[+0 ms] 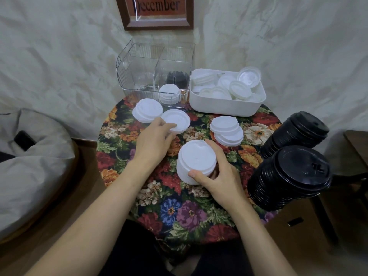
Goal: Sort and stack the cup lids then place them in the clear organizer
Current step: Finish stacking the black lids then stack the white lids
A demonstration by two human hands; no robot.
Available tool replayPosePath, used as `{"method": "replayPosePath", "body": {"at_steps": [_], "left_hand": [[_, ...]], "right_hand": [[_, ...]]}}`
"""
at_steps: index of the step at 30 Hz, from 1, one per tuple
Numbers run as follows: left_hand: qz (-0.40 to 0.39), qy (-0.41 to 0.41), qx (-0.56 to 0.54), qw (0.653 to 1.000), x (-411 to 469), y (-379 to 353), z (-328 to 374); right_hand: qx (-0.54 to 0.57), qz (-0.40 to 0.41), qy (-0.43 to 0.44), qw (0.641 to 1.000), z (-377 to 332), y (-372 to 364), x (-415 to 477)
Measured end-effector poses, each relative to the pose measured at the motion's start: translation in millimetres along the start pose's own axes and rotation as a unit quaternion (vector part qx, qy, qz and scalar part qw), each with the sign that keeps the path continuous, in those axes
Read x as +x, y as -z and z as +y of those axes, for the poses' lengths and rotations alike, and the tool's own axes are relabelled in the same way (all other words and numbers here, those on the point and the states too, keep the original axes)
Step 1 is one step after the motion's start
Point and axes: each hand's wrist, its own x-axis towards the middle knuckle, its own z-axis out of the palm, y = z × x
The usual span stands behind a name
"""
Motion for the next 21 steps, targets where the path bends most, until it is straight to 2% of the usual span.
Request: {"method": "replayPosePath", "body": {"at_steps": [6, 8, 11, 13, 18, 21], "left_hand": [[0.026, -0.007, -0.045, 0.999, -4.4, 6.4, 4.8], [0.015, 0.021, -0.09, 0.996, -8.0, 11.5, 9.6], [-0.017, 0.101, -0.21, 0.972, -10.8, 19.4, 12.1], [-0.029, 0.122, -0.271, 0.954, -11.8, 25.2, 10.2], [0.046, 0.09, -0.333, 0.938, -18.5, 43.3, 18.5], [0.045, 0.091, -0.402, 0.91, -24.6, 52.1, 28.5]], "right_hand": [[-0.001, 0.001, -0.003, 1.0, 0.8, -0.3, -0.1], [-0.003, 0.001, -0.003, 1.0, 0.3, 0.0, -0.2], [0.001, -0.001, -0.001, 1.0, 0.5, 0.2, -0.7], [0.0, -0.002, -0.003, 1.0, 1.0, 0.5, -1.1], [-0.005, -0.001, 0.0, 1.0, -0.5, 0.8, -1.2], [-0.002, 0.0, -0.001, 1.0, -1.0, 0.5, -0.8]]}}
